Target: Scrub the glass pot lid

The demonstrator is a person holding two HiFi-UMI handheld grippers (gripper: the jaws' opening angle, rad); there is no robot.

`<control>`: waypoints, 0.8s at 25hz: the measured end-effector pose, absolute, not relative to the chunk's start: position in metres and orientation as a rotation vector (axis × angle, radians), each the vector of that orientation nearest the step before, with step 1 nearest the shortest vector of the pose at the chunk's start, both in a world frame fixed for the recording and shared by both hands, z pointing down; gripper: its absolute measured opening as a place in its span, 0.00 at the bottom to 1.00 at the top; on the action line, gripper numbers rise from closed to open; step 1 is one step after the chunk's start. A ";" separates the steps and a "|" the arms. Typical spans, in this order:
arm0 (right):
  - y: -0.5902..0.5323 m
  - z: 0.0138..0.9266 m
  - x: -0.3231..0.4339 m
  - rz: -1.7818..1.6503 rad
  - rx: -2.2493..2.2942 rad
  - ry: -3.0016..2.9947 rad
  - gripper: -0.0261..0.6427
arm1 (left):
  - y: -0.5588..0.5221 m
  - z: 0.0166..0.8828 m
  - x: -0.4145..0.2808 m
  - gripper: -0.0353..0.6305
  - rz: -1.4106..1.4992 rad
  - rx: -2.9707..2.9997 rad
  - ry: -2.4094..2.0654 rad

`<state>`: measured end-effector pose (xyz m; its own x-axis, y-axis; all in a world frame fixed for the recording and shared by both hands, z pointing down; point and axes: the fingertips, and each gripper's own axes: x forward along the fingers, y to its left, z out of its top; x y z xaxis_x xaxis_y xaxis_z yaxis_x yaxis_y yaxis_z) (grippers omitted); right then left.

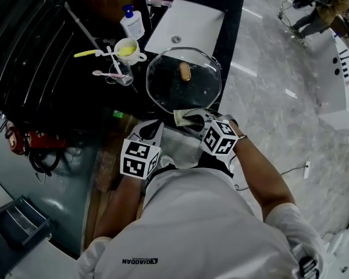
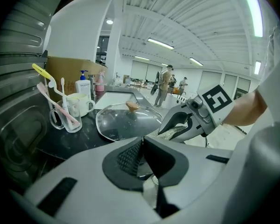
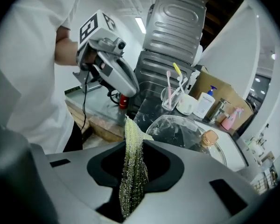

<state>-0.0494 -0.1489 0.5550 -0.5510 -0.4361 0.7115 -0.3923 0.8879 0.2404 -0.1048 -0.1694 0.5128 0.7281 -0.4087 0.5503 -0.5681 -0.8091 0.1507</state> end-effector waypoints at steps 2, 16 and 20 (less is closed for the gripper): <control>-0.147 0.541 -0.048 -0.013 0.678 -2.244 0.19 | -0.167 0.511 -0.104 0.08 0.723 2.631 -0.748; -0.137 0.463 0.031 0.839 1.573 -2.563 0.18 | -0.127 0.485 -0.093 0.08 0.650 2.680 -0.745; -0.123 0.462 0.035 0.789 1.476 -2.565 0.18 | -0.110 0.487 -0.087 0.08 0.660 2.640 -0.813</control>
